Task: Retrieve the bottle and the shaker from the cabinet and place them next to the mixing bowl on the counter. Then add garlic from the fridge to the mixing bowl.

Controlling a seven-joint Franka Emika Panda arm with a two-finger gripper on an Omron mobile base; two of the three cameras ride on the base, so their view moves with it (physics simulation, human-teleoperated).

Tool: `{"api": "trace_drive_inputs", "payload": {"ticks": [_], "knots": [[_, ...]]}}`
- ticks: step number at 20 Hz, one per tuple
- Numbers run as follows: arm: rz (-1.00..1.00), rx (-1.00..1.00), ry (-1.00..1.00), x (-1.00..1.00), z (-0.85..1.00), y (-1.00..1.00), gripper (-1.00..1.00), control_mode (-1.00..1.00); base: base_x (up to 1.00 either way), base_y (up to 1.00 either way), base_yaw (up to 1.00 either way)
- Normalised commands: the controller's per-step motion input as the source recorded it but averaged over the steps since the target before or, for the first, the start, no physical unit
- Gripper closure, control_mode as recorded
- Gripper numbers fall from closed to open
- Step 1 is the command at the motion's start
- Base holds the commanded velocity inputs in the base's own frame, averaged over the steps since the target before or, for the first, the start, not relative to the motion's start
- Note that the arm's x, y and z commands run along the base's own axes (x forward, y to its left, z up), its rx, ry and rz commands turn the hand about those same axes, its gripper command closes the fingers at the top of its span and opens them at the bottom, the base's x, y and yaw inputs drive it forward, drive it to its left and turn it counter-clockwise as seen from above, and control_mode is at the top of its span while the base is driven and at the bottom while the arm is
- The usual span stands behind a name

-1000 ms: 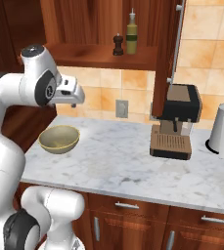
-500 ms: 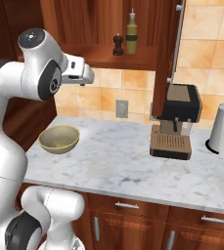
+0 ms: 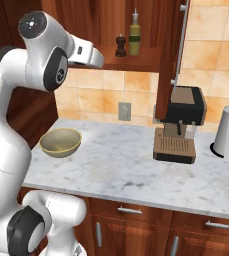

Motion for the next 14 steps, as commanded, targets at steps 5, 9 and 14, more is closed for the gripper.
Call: {"api": "trace_drive_inputs", "payload": {"ticks": [5,9,14], "knots": [[-0.05,0.11,-0.03,0.52,0.05,-0.1,-1.0,-1.0,0.0,0.0,0.0],[0.04,0.0,0.03,0.51,0.05,-0.29,-1.0,-1.0,0.0,0.0,0.0],[0.03,0.0,0.05,0.45,0.01,-0.42,-1.0,-1.0,0.0,0.0,0.0]]}}
